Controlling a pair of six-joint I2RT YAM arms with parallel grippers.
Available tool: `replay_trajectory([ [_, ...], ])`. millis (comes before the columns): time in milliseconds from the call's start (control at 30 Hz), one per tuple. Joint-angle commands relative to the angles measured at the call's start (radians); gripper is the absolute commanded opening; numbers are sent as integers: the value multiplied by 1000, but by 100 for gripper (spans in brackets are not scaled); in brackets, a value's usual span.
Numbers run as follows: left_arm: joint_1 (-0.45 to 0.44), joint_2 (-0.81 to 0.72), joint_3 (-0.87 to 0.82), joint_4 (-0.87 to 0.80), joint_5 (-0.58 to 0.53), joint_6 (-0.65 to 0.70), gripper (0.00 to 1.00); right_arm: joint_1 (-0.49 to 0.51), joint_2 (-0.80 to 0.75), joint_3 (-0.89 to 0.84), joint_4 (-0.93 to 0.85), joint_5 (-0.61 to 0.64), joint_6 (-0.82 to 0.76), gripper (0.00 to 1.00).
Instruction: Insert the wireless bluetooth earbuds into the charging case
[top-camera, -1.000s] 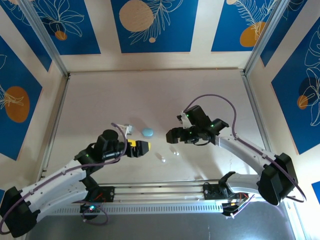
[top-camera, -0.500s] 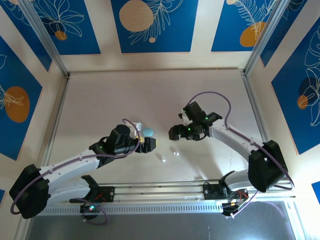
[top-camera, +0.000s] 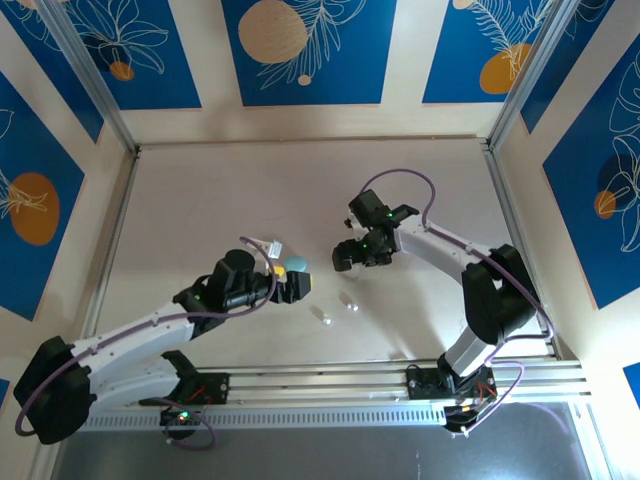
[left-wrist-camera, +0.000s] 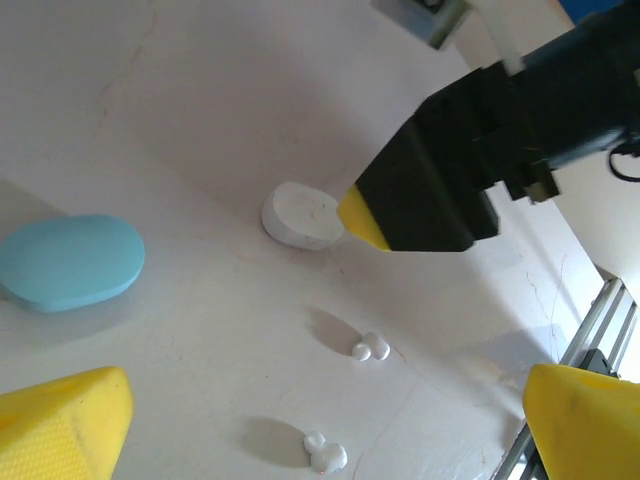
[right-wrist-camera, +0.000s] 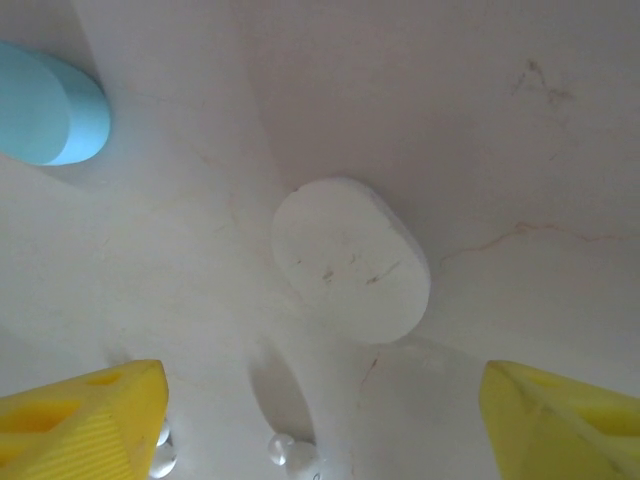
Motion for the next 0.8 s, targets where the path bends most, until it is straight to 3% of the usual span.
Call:
replay_trajectory([
  [0,-6,-39,-26,-41,-41,42,100,3,42,51,-47,30,-54,82],
  [767,-4,-13,-43,-2,-1,51,100,41,251,190,-83,2,-21,83],
])
